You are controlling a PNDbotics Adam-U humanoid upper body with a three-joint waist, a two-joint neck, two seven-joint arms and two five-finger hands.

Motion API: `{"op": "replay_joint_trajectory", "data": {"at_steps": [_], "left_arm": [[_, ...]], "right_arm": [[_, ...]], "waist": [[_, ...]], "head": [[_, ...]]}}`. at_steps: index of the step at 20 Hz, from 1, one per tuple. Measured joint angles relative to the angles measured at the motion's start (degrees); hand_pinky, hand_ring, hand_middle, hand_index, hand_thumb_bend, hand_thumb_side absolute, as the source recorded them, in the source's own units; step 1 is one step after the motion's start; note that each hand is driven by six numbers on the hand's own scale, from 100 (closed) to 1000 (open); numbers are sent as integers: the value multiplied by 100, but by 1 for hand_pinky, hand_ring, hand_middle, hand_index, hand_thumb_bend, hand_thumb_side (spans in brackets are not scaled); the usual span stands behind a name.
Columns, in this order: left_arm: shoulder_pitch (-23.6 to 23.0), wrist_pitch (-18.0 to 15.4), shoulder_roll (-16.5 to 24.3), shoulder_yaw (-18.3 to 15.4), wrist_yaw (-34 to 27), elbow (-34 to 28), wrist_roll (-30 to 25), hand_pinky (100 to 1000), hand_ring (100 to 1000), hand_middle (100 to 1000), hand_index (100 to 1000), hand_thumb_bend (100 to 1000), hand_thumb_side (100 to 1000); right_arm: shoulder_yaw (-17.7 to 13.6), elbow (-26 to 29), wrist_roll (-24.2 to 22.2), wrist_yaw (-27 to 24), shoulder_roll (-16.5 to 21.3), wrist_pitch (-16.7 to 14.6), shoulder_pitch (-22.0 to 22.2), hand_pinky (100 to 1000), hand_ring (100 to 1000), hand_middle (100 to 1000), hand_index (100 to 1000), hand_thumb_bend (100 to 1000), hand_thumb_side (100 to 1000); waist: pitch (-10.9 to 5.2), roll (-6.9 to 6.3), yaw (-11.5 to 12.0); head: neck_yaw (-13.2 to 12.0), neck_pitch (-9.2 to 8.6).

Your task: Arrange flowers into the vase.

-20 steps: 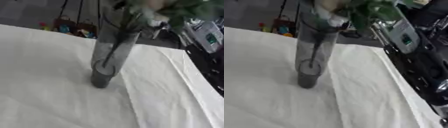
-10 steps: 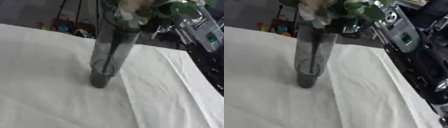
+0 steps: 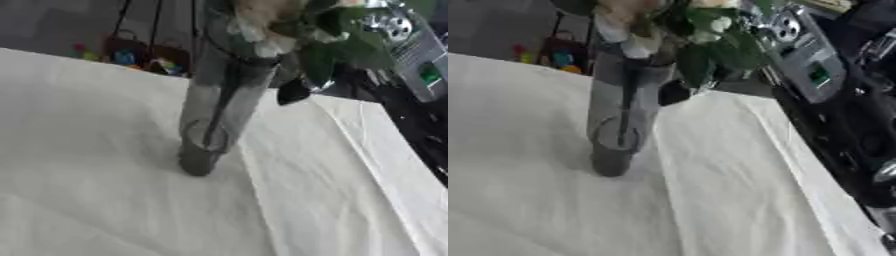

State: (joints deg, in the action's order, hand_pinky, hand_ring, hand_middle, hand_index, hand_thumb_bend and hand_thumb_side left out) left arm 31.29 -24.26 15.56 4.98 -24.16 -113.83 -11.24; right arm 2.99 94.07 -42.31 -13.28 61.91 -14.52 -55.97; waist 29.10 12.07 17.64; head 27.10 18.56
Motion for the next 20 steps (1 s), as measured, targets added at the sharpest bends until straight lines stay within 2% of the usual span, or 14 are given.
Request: {"op": "replay_joint_trajectory", "data": {"at_steps": [3,7,9,14,18,19,20], "left_arm": [[-1,8,0,0,0,0,-3,778,691,713,859,104,913],[-3,12,0,0,0,0,-5,778,691,713,859,101,912],[-4,14,0,1,0,0,-10,778,692,713,859,101,912],[-4,24,1,2,6,0,-23,779,692,714,859,102,912],[-4,26,4,2,9,0,-25,779,691,713,859,100,911],[-4,27,4,2,10,0,-25,779,692,714,859,100,913],[-4,29,4,2,10,0,-22,779,692,714,859,100,912]], "right_arm": [[-50,-1,-202,145,37,-68,-18,944,1000,964,1000,656,273],[-80,-3,-197,165,38,-96,-50,929,987,949,1000,678,323],[-87,-20,-39,155,38,-103,-51,920,977,939,1000,695,352],[-117,-26,492,211,45,-161,-40,948,1000,985,1000,756,355],[-119,-19,632,684,110,-250,31,984,1000,1000,1000,823,409],[-119,-13,663,877,131,-302,57,987,1000,1000,1000,852,486],[-119,0,708,1077,136,-366,64,989,1000,1000,1000,855,491]], "waist": [[-17,-10,-3],[-20,-13,-3],[-20,-15,-3],[-20,17,-4],[-20,44,-4],[-20,49,-4],[-20,52,-7]], "head": [[2,0],[7,0],[14,-1],[17,-2],[17,-2],[17,-2],[18,-1]]}}
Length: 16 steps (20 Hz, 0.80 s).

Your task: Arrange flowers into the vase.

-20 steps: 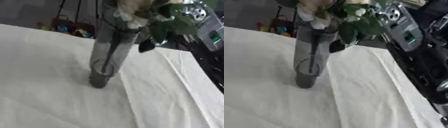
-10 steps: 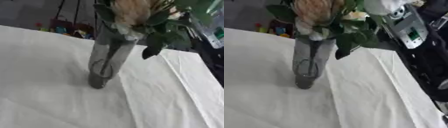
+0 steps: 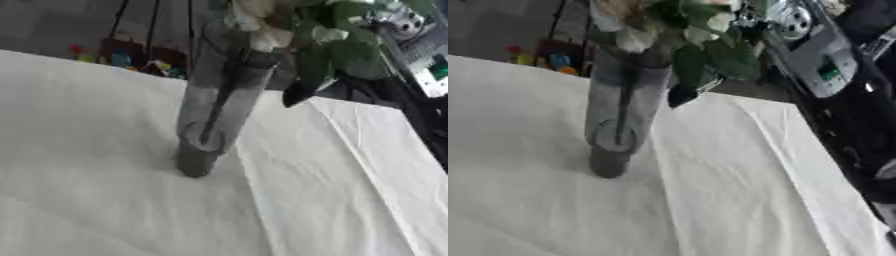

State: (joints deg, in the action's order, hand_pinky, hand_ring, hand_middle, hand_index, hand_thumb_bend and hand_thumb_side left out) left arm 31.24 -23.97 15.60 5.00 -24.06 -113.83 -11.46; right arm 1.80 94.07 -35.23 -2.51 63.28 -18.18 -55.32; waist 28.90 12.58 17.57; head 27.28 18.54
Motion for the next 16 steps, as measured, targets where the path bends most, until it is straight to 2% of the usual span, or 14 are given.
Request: {"op": "replay_joint_trajectory", "data": {"at_steps": [6,10,12,14,16], "left_arm": [[0,16,1,0,1,0,3,779,692,714,857,100,911],[0,24,2,1,1,0,-4,779,692,713,855,100,911],[0,28,2,3,-1,0,-8,779,692,714,855,100,911],[2,35,2,6,-3,0,-14,779,692,714,855,100,910],[5,48,2,10,-9,0,-27,779,692,714,855,100,909]], "right_arm": [[-4,183,555,1279,42,-478,45,1000,1000,1000,1000,803,561],[-8,345,1281,2602,117,-769,73,1000,1000,1000,1000,778,565],[14,351,1624,3074,118,-846,95,1000,1000,1000,1000,777,580],[41,337,1899,3352,118,-902,110,1000,1000,1000,1000,789,588],[55,274,2067,3411,118,-952,151,1000,1000,1000,1000,797,590]], "waist": [[0,28,-14],[0,39,-12],[0,49,-8],[0,63,4],[0,76,13]], "head": [[4,0],[10,0],[18,-1],[35,-6],[56,-34]]}}
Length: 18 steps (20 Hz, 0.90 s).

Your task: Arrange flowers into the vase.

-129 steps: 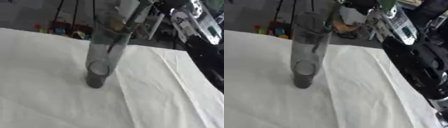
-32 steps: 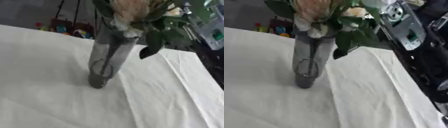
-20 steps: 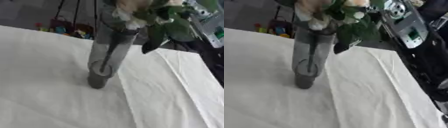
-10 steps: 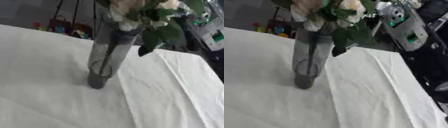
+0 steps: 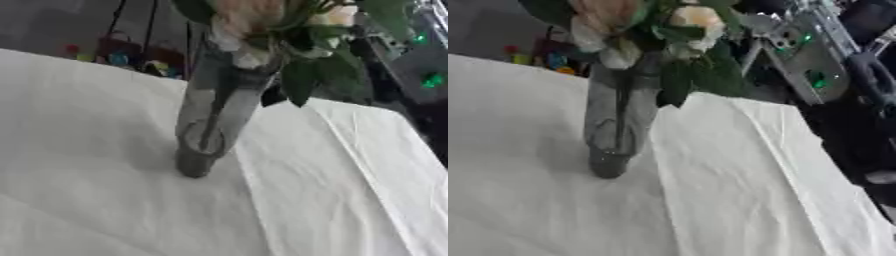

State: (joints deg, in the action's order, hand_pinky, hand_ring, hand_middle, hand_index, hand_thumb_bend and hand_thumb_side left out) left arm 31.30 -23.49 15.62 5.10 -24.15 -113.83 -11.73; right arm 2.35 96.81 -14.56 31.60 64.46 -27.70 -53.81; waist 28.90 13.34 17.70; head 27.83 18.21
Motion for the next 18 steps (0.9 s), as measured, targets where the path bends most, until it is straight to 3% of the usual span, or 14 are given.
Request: {"op": "replay_joint_trajectory", "data": {"at_steps": [4,8,13,16,18], "left_arm": [[6,14,0,24,-12,0,-14,779,692,713,855,100,905],[2,29,3,25,-19,0,-39,780,693,714,855,100,908],[0,57,4,50,-10,0,-87,781,694,715,855,100,907],[-1,67,8,59,-14,0,-101,781,694,714,854,100,907],[-2,72,36,59,-37,0,-104,781,694,713,854,100,906]], "right_arm": [[-4,-192,-80,-215,20,-162,109,1000,1000,1000,1000,810,583],[-64,-258,-605,-672,88,-339,111,1000,1000,1000,1000,802,553],[-204,-257,-1099,-1127,175,-342,85,1000,1000,1000,1000,766,492],[-275,-245,-1184,-1103,244,-315,85,1000,1000,1000,1000,549,402],[-320,-119,-1077,-537,311,-286,93,1000,1000,1000,1000,492,393]], "waist": [[0,10,38],[0,12,-1],[0,11,-52],[0,11,-77],[0,11,-95]], "head": [[73,-25],[115,-18],[144,-16],[146,-17],[146,-17]]}}
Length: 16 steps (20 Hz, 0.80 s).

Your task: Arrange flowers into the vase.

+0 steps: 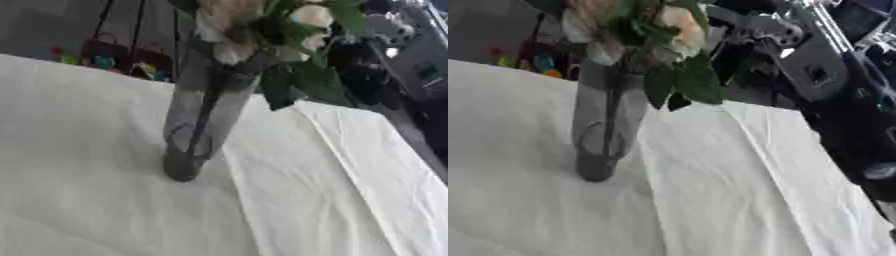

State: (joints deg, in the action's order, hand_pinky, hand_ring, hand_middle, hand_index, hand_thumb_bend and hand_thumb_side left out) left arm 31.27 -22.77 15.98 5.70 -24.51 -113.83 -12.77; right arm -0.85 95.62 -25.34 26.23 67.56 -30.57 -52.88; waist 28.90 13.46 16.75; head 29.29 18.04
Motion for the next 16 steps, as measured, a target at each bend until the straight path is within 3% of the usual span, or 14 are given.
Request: {"op": "replay_joint_trajectory", "data": {"at_steps": [4,7,10,13,14,16], "left_arm": [[0,22,15,0,-38,0,-22,781,695,714,854,100,908],[1,34,15,1,-42,0,-35,781,695,714,854,100,909],[1,45,15,1,-42,0,-46,782,696,715,854,100,909],[1,51,16,2,-42,0,-51,782,696,715,854,100,908],[1,56,16,2,-42,0,-57,782,696,715,854,100,908],[1,70,17,4,-44,0,-73,782,695,715,854,100,907]], "right_arm": [[30,333,838,1806,44,157,130,1000,1000,1000,1000,495,391],[120,361,1522,2704,45,251,214,1000,1000,1000,1000,495,390],[166,348,1942,3106,48,252,253,1000,1000,1000,1000,485,393],[162,295,2147,3184,81,217,254,1000,1000,1000,1000,483,389],[160,282,2182,3178,87,201,254,1000,1000,1000,1000,428,411],[149,274,2215,3116,117,172,252,1000,1000,1000,1000,486,388]], "waist": [[0,1,-8],[1,1,-15],[4,1,-30],[4,1,-43],[4,1,-49],[2,1,-59]], "head": [[0,0],[0,0],[0,0],[0,0],[0,0],[0,0]]}}
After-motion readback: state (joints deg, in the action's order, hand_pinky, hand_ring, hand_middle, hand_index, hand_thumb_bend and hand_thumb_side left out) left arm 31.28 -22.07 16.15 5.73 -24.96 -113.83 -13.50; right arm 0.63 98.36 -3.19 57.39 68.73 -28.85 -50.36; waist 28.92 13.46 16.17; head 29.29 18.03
